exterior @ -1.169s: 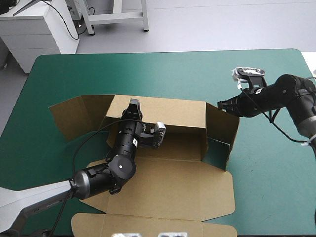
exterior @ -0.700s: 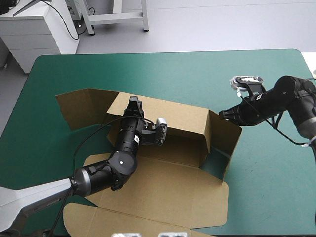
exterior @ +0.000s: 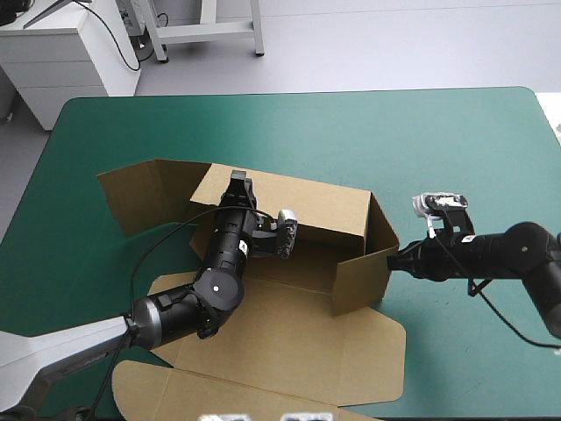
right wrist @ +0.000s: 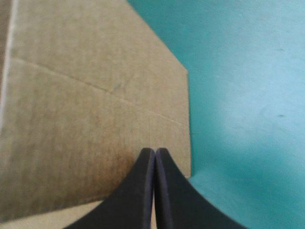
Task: Fold the box
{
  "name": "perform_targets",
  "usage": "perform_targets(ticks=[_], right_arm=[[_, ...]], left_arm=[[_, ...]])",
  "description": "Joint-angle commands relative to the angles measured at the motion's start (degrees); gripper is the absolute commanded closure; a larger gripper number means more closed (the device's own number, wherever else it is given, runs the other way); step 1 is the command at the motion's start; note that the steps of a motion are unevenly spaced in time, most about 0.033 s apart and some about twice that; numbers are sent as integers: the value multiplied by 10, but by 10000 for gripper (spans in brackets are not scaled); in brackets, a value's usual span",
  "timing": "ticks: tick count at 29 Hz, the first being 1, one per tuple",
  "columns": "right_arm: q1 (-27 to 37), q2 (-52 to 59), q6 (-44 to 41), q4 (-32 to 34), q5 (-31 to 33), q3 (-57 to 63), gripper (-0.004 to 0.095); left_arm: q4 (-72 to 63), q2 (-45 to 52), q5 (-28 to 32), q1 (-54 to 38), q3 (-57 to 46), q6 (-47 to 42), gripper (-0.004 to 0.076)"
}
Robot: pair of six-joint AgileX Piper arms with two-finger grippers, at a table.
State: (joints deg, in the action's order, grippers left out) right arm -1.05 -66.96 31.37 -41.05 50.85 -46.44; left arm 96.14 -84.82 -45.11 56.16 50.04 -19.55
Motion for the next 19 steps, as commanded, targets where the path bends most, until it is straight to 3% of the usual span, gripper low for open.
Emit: perform_targets(ticks=[1,5,11,15,19], right_arm=[[4,63,199,-195,-61,61,926],[4,91,300,-258,-70,107,926],[4,85,386,-272,-33,126,899],[4,74,450,-290,-16,126,762],[4,60,497,-326,-12,126,500]], left_arm=[[8,13,-4,3,12,-5,710],[8,13,-4,3,12,-5,710],[8,13,-4,3,12,-5,712],[8,13,3,3,12,-5,713],[8,13,4,3,12,-5,713]])
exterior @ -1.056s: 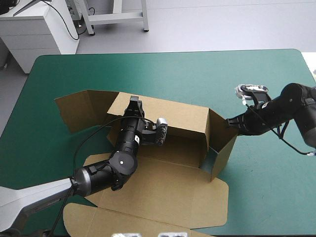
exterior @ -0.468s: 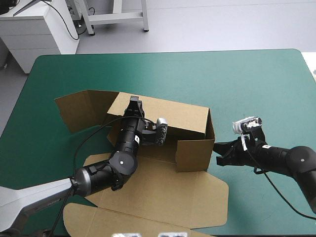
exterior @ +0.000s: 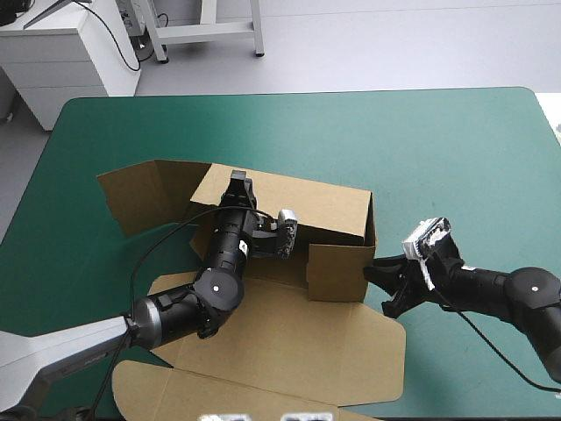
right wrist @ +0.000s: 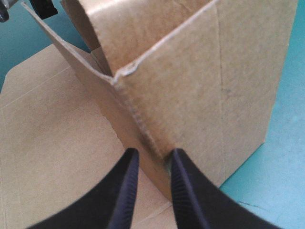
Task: Fold the box
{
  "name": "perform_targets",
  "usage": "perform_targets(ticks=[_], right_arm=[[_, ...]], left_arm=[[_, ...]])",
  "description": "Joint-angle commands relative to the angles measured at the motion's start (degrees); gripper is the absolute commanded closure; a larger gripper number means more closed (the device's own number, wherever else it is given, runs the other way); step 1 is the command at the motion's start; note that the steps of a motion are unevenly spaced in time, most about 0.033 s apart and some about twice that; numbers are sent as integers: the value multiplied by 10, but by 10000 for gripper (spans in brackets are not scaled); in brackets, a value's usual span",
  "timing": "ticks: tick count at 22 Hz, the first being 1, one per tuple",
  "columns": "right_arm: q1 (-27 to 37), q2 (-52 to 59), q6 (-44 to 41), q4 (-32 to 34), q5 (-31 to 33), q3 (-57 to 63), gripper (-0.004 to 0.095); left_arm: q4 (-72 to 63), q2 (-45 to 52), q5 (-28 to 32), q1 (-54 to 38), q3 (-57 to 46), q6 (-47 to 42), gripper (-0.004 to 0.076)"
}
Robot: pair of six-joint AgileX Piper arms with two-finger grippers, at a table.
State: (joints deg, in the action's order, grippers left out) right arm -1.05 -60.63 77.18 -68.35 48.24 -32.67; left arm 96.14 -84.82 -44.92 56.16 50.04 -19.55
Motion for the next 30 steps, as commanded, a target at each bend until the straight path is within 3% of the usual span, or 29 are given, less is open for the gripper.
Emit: perform_targets(ticks=[1,2,3,4,5,7,9,12,13,15,17,20,24,28,30], right_arm=[[4,-9,49,-58,14,-12,420],[4,-13,50,-60,14,-12,359],[4,-24,50,-63,22,-12,235],[3,-27,44,-70,30,-12,204],[-8,-31,32,-86,30,-11,195],[-46,-26,29,-87,-31,-11,253],[-109,-14,31,-88,-114,-11,280],[-236,-13,-26,-84,-320,-11,280],[-255,-13,-35,-84,-352,-11,280],[-322,-15,-65,-90,-474,-11,280],[-353,-30,-66,-115,-548,-11,280],[-368,-64,-68,-125,-595,-11,282],[-368,-86,-102,-125,-606,-11,477],[-368,-80,-110,-122,-608,-11,926],[-368,-76,-111,-121,-608,-11,908]], left_arm=[[8,13,2,3,12,-5,713],[8,13,2,3,12,-5,713],[8,13,2,3,12,-5,713],[8,13,2,3,12,-5,713],[8,13,4,3,12,-5,713],[8,13,7,3,12,-5,713],[8,13,7,3,12,-5,713],[9,13,7,3,12,-5,713],[9,13,7,3,12,-5,713],[9,13,7,4,12,-5,713],[9,13,7,4,12,-5,713],[9,13,7,4,12,-5,713],[9,13,8,4,12,-5,713],[8,13,8,4,12,-5,713],[8,13,8,4,12,-5,713]])
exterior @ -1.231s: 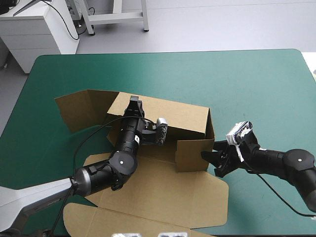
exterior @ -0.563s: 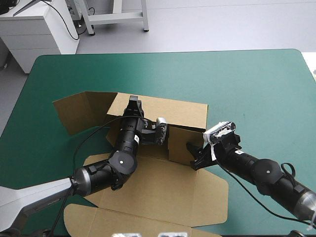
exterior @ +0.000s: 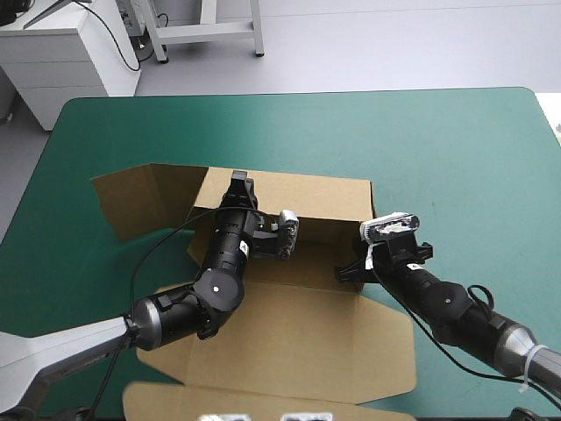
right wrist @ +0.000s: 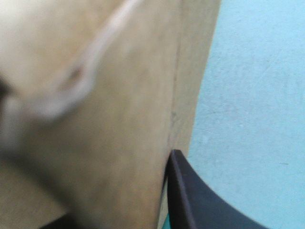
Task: Fold the box
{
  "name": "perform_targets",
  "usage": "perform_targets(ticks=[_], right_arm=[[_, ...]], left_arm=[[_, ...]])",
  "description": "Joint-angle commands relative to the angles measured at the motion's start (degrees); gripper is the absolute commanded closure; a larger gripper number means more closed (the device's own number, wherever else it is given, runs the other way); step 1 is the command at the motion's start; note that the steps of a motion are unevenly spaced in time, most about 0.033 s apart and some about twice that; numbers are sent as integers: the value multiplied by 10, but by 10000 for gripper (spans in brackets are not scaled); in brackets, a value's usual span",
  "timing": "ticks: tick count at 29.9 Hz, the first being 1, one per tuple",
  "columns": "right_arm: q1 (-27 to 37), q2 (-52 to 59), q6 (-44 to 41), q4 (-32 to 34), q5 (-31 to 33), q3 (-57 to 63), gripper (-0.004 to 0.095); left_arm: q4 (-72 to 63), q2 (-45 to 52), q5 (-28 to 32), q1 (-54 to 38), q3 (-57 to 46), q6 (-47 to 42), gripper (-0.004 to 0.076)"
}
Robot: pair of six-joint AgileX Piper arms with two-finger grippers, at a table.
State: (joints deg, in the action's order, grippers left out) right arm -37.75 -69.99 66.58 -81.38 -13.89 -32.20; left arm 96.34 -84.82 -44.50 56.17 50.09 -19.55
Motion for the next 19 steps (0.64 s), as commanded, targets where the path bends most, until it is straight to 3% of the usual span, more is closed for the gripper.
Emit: perform_targets(ticks=[1,12,15,19], right_arm=[[-1,19,-5,9,13,-15,908],[-1,18,-5,0,24,-15,909],[-1,18,-5,-18,19,-15,908],[2,18,-5,-18,-12,-15,908]], left_arm=[[6,13,4,4,12,-5,713],[8,13,-16,4,12,-17,689],[14,13,-21,-1,12,-26,564],[39,13,-13,-20,13,-35,276]])
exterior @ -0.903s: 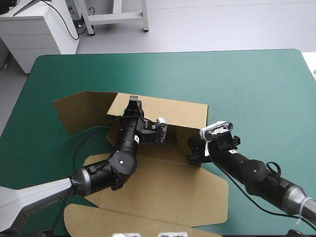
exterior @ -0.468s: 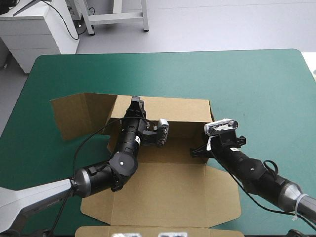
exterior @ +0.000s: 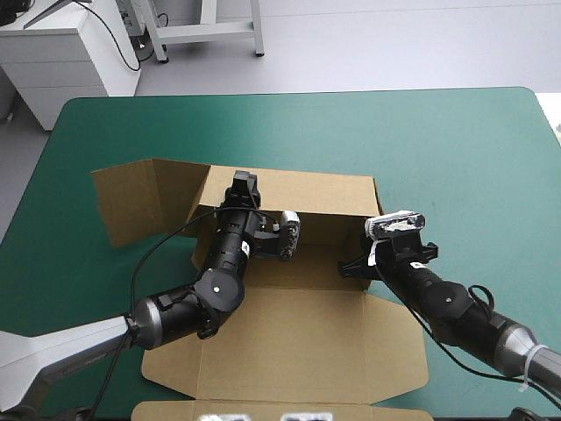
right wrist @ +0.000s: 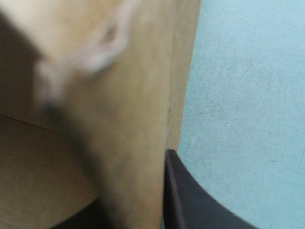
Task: Fold the box
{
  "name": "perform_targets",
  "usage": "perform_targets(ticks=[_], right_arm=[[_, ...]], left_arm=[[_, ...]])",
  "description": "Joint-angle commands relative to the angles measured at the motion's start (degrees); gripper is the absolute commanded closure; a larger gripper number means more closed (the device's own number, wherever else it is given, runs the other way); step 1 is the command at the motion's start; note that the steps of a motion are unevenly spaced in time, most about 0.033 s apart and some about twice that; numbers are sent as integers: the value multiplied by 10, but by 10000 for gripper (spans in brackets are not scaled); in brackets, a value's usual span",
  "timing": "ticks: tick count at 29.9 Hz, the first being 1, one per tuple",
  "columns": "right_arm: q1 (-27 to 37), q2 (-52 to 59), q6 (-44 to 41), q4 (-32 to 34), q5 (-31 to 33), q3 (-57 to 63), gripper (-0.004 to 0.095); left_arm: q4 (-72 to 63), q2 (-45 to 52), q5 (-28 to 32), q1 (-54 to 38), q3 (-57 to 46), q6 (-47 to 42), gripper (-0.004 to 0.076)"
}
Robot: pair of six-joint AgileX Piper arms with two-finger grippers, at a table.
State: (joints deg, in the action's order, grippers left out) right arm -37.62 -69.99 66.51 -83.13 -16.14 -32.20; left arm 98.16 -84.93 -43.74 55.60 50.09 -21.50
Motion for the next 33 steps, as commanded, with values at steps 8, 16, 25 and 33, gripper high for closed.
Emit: perform_targets(ticks=[8,16,25,33], right_arm=[[7,2,60,16,-78,-50,909],[58,-76,183,-60,-74,-134,909],[100,-111,187,-62,-38,-155,909],[167,-126,187,-63,71,-156,909]], left_arm=[[17,15,-37,16,13,-44,143],[12,15,-136,104,13,-45,143],[3,15,-165,114,13,-65,143],[-106,15,-179,137,13,-65,143]])
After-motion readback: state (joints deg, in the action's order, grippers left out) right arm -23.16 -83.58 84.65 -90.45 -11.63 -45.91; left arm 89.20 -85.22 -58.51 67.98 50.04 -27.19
